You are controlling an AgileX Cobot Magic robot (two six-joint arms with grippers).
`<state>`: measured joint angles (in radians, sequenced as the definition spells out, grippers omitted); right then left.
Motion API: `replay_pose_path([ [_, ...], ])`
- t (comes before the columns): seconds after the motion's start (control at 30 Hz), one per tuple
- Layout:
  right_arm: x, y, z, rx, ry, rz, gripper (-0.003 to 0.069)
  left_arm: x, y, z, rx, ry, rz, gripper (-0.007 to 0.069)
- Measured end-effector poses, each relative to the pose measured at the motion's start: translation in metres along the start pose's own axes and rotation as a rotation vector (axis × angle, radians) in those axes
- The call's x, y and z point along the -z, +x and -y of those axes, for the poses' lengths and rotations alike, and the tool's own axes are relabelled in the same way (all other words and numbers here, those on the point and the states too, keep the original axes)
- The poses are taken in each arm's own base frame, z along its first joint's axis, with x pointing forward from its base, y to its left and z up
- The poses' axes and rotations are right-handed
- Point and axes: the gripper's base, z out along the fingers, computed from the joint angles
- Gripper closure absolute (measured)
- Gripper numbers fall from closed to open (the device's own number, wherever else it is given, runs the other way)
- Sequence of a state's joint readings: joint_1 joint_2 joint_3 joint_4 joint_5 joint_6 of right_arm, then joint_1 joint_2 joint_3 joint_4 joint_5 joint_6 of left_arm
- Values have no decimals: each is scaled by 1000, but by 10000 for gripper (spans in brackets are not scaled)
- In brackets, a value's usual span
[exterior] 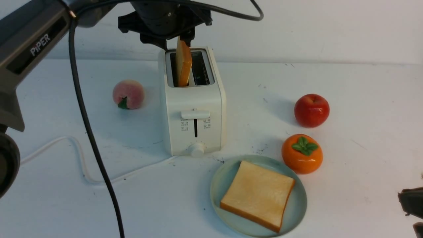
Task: Take toasted bread from bread machine on white table place on plate.
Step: 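Reach for a toast slice standing in the toaster with the left gripper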
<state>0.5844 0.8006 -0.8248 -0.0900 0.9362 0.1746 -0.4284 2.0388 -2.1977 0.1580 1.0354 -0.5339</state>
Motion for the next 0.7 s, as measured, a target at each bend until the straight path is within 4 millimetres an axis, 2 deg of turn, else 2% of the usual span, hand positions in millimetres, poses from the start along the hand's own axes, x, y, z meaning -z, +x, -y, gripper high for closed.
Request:
replay_pose_path([
  [0.17, 0, 0, 0, -3, -3, -1, 655, -8, -2, 4, 3, 36, 39, 232],
  [0.37, 0, 0, -1, -5, -7, -1, 655, -8, -4, 7, 6, 74, 62, 232],
  [0.7, 0, 0, -2, -14, -18, -4, 655, -35, 6, 2, -74, -4, 14, 232],
])
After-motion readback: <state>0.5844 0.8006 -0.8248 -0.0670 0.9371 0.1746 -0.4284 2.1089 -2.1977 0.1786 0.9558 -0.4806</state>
